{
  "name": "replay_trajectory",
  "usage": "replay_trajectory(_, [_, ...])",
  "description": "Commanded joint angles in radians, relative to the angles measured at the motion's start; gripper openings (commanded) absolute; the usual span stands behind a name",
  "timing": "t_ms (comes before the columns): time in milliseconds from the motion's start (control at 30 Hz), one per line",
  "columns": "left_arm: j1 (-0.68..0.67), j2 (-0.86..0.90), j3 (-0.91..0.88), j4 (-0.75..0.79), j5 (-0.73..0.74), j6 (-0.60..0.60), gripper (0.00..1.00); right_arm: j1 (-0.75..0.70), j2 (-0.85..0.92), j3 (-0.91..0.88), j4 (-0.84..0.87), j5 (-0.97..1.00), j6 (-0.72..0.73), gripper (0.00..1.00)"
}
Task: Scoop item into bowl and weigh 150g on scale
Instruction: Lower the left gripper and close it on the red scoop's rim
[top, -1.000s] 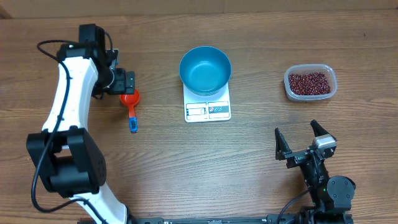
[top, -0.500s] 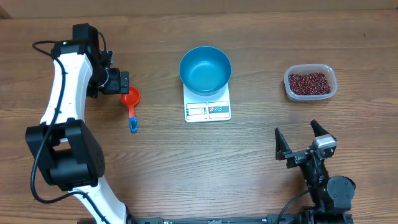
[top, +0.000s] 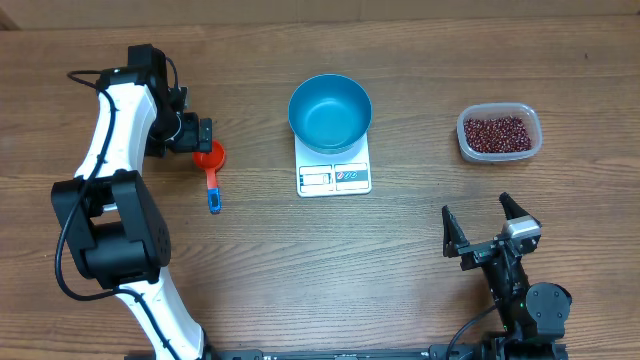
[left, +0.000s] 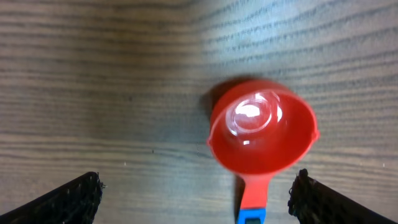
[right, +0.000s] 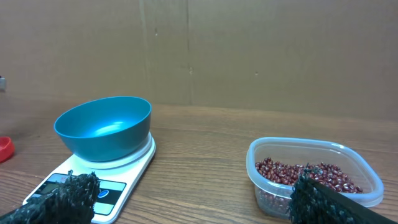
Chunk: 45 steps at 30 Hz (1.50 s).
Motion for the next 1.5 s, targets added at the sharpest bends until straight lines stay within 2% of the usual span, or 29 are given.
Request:
replay_trajectory(0, [-0.001,0.032,0.023,0.012,-0.003,0.015,1.00,0.006,-0.010,-0.010,0.006,0.002,-0.001,1.00])
replay_trajectory(1467, [-0.001,0.037,0.016,0.040,-0.006,0.016,1.00,0.006,-0.010,-0.010,0.006,0.002,-0.001,1.00])
